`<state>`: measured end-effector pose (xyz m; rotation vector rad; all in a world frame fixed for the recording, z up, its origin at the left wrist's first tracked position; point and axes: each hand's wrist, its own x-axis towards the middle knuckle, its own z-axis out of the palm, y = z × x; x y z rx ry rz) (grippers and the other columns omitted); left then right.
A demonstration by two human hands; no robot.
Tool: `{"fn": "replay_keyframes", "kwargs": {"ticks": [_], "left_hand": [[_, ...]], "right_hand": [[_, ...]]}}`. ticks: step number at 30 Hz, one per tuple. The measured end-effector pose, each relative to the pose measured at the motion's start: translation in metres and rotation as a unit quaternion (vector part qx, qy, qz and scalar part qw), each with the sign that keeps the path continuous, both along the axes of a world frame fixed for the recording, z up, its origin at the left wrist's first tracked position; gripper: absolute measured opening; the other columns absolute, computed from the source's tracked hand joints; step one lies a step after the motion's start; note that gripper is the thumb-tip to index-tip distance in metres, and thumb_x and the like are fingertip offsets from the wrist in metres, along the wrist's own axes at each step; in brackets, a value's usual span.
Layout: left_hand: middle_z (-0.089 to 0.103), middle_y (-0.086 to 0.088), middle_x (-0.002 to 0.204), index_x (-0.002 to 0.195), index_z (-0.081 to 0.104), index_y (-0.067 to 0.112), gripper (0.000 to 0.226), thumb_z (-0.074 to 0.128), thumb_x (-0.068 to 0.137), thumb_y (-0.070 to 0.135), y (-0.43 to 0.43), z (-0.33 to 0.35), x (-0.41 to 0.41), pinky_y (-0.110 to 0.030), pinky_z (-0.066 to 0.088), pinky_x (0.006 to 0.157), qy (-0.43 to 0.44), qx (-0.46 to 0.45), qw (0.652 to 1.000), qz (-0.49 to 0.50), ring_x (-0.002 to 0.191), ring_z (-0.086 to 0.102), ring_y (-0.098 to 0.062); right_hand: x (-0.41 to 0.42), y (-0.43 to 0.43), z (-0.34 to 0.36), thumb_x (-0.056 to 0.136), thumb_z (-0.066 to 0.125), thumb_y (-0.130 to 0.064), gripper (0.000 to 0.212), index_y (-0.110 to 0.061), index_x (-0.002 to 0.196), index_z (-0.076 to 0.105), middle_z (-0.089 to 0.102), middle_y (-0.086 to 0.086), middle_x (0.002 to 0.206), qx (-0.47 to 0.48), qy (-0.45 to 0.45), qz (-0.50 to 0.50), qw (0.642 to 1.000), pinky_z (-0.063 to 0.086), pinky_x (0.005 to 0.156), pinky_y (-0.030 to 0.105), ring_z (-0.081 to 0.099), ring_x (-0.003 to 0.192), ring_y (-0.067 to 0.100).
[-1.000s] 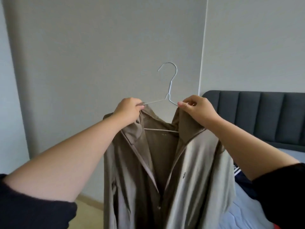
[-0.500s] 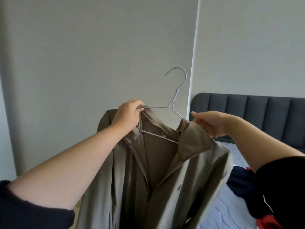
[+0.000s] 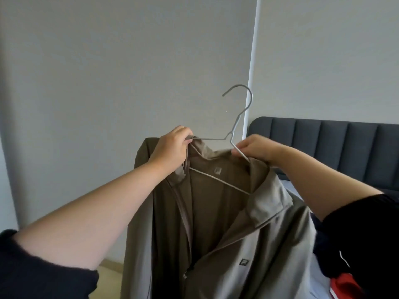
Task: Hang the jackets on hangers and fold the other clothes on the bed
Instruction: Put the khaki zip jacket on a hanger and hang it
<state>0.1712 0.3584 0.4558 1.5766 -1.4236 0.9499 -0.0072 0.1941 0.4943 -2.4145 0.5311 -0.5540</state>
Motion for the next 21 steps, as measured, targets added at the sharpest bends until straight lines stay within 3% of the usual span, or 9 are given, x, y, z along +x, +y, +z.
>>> {"fn": "replay_keyframes", "kwargs": {"ticks": [2, 3, 4, 7, 8, 12, 15, 17, 21], "left_hand": [[0.052, -0.001, 0.080, 0.083, 0.058, -0.001, 0.009, 0.055, 0.091, 0.001, 0.001, -0.002, 0.001, -0.026, 0.039, 0.067, 0.014, 0.000, 1.000, 0.005, 0.074, 0.054, -0.022], [0.055, -0.003, 0.079, 0.084, 0.060, -0.001, 0.008, 0.057, 0.090, 0.001, 0.001, -0.003, 0.001, -0.026, 0.039, 0.067, 0.018, -0.004, 1.000, 0.007, 0.074, 0.055, -0.022], [0.058, -0.006, 0.079, 0.084, 0.061, -0.001, 0.006, 0.058, 0.089, 0.000, 0.000, -0.003, 0.001, -0.026, 0.040, 0.067, 0.022, -0.013, 1.000, 0.009, 0.074, 0.055, -0.022], [0.062, -0.010, 0.080, 0.085, 0.062, -0.002, 0.006, 0.058, 0.090, 0.001, -0.001, -0.007, 0.000, -0.026, 0.038, 0.067, 0.054, -0.032, 0.998, 0.022, 0.073, 0.053, -0.020], [0.061, -0.009, 0.079, 0.085, 0.061, -0.001, 0.008, 0.058, 0.090, 0.002, -0.002, -0.009, 0.001, -0.026, 0.036, 0.066, 0.067, -0.033, 0.997, 0.032, 0.073, 0.052, -0.019], [0.057, -0.007, 0.075, 0.081, 0.059, 0.001, 0.011, 0.056, 0.091, 0.003, -0.004, -0.022, 0.006, -0.028, 0.032, 0.062, 0.124, -0.053, 0.989, 0.067, 0.071, 0.051, -0.023], [0.054, -0.001, 0.076, 0.082, 0.059, 0.002, 0.011, 0.055, 0.092, 0.005, -0.004, -0.026, 0.010, -0.027, 0.030, 0.063, 0.159, -0.059, 0.981, 0.089, 0.071, 0.048, -0.020], [0.055, -0.002, 0.077, 0.084, 0.059, 0.003, 0.011, 0.054, 0.093, 0.006, -0.006, -0.027, 0.009, -0.027, 0.031, 0.064, 0.170, -0.060, 0.979, 0.095, 0.072, 0.048, -0.020], [0.061, -0.009, 0.081, 0.086, 0.062, 0.002, 0.013, 0.055, 0.094, 0.009, -0.012, -0.021, 0.001, -0.026, 0.031, 0.064, 0.154, -0.048, 0.983, 0.087, 0.073, 0.049, -0.020]], "right_hand": [[0.004, -0.003, 0.002, 0.088, 0.067, -0.020, 0.016, -0.006, 0.083, 0.074, 0.069, 0.014, 0.083, 0.064, -0.203, -0.033, 0.976, 0.054, 0.088, 0.042, 0.060, 0.076, 0.018], [0.006, -0.006, 0.003, 0.089, 0.066, -0.020, 0.016, -0.008, 0.082, 0.074, 0.069, 0.013, 0.084, 0.104, -0.240, -0.026, 0.965, 0.054, 0.089, 0.043, 0.061, 0.077, 0.019], [0.006, -0.006, 0.003, 0.091, 0.064, -0.022, 0.018, -0.010, 0.084, 0.074, 0.069, 0.011, 0.085, 0.119, -0.217, -0.014, 0.969, 0.055, 0.090, 0.042, 0.062, 0.079, 0.019], [0.006, -0.006, -0.003, 0.096, 0.052, -0.042, 0.033, -0.016, 0.095, 0.074, 0.071, 0.005, 0.102, 0.061, 0.030, 0.001, 0.998, 0.051, 0.094, 0.036, 0.065, 0.096, 0.020], [0.008, -0.007, -0.004, 0.097, 0.046, -0.047, 0.038, -0.020, 0.098, 0.073, 0.069, 0.003, 0.107, 0.028, 0.049, -0.015, 0.998, 0.048, 0.097, 0.035, 0.064, 0.099, 0.019], [0.001, -0.009, 0.001, 0.100, 0.035, -0.048, 0.046, -0.019, 0.099, 0.070, 0.065, -0.004, 0.100, 0.021, -0.054, -0.062, 0.996, 0.045, 0.082, 0.028, 0.060, 0.086, 0.014], [-0.011, -0.009, -0.005, 0.095, 0.044, -0.053, 0.047, -0.015, 0.090, 0.072, 0.061, -0.001, 0.079, -0.056, 0.007, -0.068, 0.996, 0.042, 0.065, 0.026, 0.056, 0.075, 0.017], [-0.011, -0.008, -0.013, 0.094, 0.052, -0.042, 0.041, -0.005, 0.084, 0.067, 0.055, 0.007, 0.070, -0.155, 0.045, -0.065, 0.985, 0.039, 0.056, 0.026, 0.050, 0.066, 0.019], [-0.002, -0.010, -0.025, 0.096, 0.053, -0.023, 0.029, -0.004, 0.077, 0.064, 0.061, 0.009, 0.074, -0.217, -0.060, -0.115, 0.968, 0.040, 0.065, 0.031, 0.055, 0.078, 0.028]]}}
